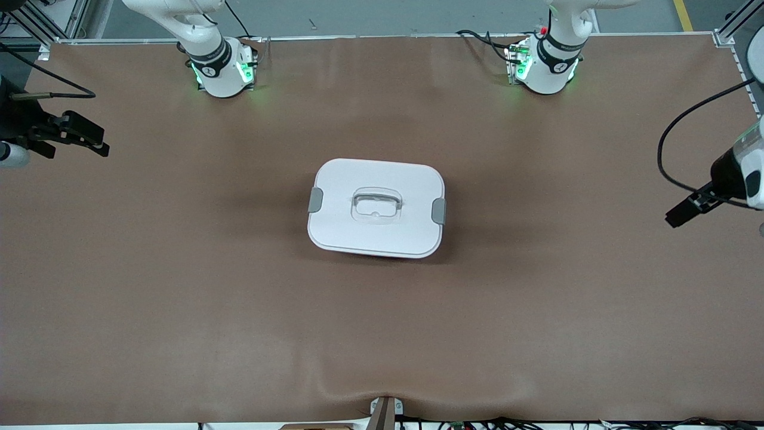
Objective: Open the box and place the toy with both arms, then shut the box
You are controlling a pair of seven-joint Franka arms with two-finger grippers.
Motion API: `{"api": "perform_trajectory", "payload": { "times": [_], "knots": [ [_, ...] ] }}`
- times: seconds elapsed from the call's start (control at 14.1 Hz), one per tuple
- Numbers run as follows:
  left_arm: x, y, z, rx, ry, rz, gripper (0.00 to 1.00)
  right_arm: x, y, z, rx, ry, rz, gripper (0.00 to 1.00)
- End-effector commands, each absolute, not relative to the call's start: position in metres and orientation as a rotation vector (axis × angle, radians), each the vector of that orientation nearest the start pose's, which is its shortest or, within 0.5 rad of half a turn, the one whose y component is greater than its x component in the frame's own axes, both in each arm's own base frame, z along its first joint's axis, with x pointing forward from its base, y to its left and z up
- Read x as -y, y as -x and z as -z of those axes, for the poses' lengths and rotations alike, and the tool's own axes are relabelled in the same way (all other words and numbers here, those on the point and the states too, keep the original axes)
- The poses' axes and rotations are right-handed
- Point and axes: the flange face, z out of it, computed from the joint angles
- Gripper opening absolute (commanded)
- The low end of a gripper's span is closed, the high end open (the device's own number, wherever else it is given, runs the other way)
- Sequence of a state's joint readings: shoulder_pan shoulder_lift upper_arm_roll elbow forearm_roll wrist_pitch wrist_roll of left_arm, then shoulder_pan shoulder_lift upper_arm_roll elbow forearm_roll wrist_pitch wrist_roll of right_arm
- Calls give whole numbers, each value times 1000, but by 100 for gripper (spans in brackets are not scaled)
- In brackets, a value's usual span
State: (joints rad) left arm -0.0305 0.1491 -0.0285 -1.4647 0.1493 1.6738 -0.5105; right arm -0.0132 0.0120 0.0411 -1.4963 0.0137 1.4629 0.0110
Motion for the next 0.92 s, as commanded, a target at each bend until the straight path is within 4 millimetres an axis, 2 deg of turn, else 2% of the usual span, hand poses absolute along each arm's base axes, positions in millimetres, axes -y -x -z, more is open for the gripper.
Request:
{"api": "perform_trajectory", "payload": {
  "times": [0.0,0.14,0.28,0.57,0.71,0.85],
  "knots": [
    [-1,-587,-621,437,2984,83,100,-21,-551,-649,28,3129,-61,100],
    [-9,-573,-643,315,3032,111,100,-21,-551,-649,24,3129,-65,100],
    [-22,-562,-651,342,3082,72,100,-19,-550,-647,16,3129,-77,100],
    [-31,-518,-673,295,3117,24,100,-19,-551,-648,20,3138,-63,100],
    [-38,-516,-671,150,3127,16,100,-19,-550,-648,20,3138,-70,100],
    [-32,-516,-672,92,3124,21,100,-19,-550,-648,20,3138,-65,100]
  ]
}}
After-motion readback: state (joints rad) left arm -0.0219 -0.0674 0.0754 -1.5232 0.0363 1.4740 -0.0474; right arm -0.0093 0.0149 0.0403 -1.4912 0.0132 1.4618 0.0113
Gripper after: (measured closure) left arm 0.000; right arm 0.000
